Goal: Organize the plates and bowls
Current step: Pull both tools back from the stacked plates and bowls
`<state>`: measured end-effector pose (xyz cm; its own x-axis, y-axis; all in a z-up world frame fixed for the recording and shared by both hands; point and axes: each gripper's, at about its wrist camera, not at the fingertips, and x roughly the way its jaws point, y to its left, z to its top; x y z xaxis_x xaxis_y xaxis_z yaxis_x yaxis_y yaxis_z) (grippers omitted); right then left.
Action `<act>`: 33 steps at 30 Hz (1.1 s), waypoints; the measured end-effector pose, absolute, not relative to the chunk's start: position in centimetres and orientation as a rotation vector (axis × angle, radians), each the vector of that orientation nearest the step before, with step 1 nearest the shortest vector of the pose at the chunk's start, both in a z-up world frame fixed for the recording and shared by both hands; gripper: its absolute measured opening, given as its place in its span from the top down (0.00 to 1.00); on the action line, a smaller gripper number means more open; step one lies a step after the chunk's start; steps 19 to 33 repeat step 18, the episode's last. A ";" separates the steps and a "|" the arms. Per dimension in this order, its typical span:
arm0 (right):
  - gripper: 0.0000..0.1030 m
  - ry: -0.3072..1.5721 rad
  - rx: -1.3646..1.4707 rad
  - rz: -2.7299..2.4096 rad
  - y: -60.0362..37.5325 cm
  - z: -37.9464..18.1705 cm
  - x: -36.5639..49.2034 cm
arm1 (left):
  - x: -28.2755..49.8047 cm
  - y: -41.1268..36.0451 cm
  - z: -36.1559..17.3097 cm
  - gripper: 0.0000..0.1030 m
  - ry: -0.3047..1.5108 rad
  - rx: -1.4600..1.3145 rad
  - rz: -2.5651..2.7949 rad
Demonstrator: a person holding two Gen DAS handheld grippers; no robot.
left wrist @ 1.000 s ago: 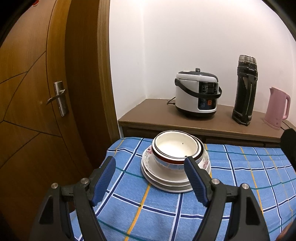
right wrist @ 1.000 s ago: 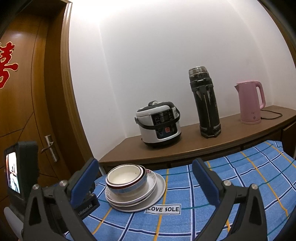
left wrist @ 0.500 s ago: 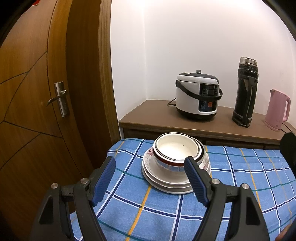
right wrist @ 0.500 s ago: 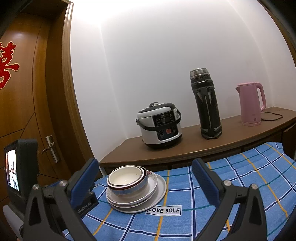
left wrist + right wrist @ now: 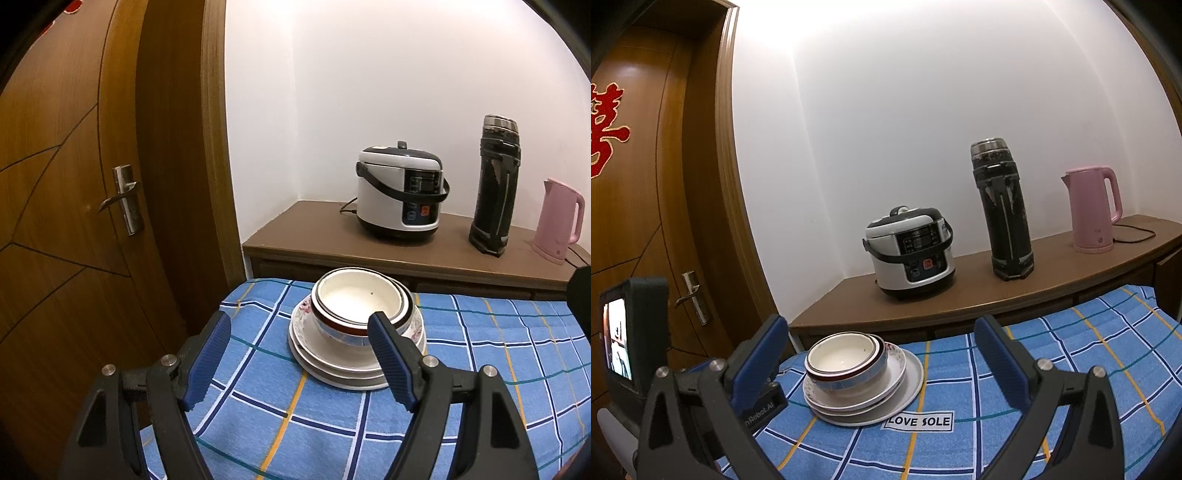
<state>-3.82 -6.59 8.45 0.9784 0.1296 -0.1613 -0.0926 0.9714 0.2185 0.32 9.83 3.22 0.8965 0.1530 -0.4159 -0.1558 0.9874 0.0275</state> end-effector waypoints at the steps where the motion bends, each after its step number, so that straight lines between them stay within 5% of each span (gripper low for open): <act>1: 0.00 0.175 0.210 0.110 -6.6 8.5 -3.8 | 0.4 9.8 3.2 0.24 0.430 -0.004 0.168; 33: 0.00 0.178 0.220 0.106 -7.3 8.7 -4.0 | 0.7 9.7 3.1 0.24 0.451 -0.019 0.154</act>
